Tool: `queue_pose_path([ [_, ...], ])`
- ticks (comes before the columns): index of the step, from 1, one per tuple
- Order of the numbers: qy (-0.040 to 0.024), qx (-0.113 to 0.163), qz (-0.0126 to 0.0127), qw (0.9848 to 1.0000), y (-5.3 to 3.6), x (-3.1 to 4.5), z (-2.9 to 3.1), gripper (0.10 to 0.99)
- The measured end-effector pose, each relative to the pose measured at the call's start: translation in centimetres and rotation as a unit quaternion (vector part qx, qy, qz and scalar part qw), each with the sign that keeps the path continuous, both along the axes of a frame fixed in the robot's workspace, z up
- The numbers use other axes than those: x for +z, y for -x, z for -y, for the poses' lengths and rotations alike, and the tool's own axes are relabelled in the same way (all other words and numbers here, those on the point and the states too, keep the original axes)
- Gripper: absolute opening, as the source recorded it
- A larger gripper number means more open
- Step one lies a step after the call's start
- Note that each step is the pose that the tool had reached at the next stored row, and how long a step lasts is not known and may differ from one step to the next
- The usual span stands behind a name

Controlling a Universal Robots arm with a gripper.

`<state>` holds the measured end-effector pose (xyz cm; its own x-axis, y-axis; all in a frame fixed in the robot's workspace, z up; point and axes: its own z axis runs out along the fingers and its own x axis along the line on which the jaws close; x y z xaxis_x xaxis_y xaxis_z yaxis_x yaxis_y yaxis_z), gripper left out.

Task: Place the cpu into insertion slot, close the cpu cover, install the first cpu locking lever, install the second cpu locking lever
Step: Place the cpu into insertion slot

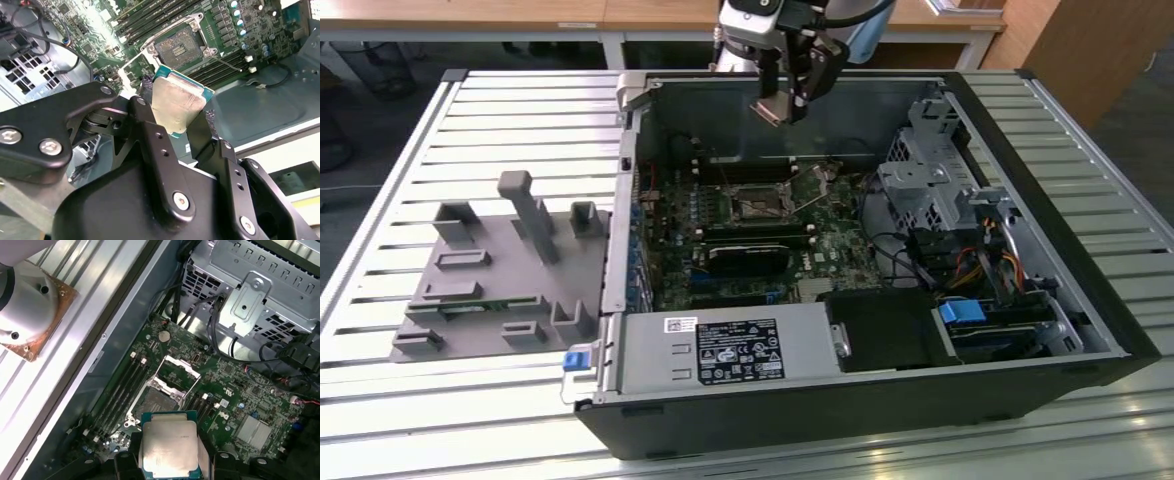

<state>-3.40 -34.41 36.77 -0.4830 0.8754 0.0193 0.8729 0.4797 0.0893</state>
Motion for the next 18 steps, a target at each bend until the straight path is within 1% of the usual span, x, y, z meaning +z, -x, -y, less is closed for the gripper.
queue_pose_path([
  [4,0.0001,-0.025,0.0,0.9997,0.01,-0.02,0.0,0.525],
  [6,0.0001,-0.041,0.0,0.9991,0.01,-0.03,0.0,0.525],
  [8,0.0001,-0.059,0.0,0.9982,0.01,-0.05,0.0,0.525],
  [11,0.0001,-0.087,0.0,0.9962,0.01,-0.1,0.0,0.525],
  [13,0.0001,-0.105,0.0,0.9945,0.01,-0.14,0.0,0.525],
  [15,0.0001,-0.123,-0.0001,0.9924,0.01,-0.17,0.0,0.525],
  [18,0.0001,-0.15,0.0,0.9887,0.01,-0.22,0.0,0.525],
])
